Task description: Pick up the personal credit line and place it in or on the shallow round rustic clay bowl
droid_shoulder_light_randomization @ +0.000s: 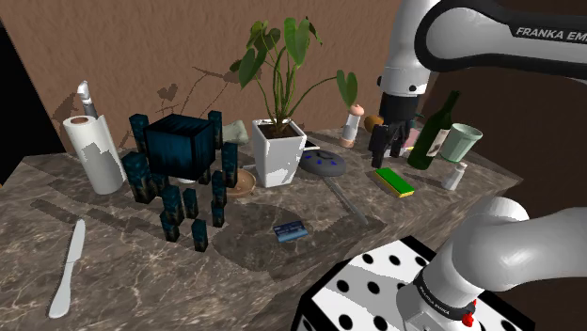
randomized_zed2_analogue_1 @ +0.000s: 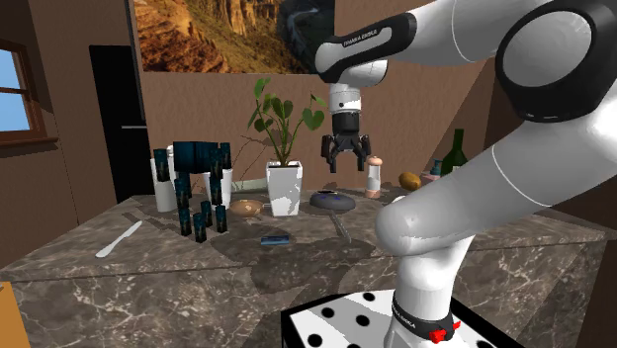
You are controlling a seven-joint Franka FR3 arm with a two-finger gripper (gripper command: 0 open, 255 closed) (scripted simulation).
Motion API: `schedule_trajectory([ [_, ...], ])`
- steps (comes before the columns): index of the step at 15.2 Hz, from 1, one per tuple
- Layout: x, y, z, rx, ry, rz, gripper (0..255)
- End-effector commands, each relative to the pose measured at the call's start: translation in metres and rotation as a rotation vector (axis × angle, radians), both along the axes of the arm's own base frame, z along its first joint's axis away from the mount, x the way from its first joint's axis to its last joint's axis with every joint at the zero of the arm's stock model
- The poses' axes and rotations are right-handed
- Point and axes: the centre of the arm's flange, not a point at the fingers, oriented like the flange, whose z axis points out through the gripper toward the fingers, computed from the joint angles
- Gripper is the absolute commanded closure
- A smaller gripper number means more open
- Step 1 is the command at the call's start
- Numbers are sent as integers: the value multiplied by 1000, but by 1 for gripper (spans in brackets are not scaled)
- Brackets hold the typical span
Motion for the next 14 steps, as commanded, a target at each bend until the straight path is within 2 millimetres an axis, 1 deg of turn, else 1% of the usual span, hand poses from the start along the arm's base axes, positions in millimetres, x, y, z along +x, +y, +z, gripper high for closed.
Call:
schedule_trajectory([
  [1, 0, 0, 0, 0, 0, 0, 0],
  [8, 14, 22, -71, 146, -214, 379, 0],
  [14, 29, 53, -125, 270, -398, 705, 0],
])
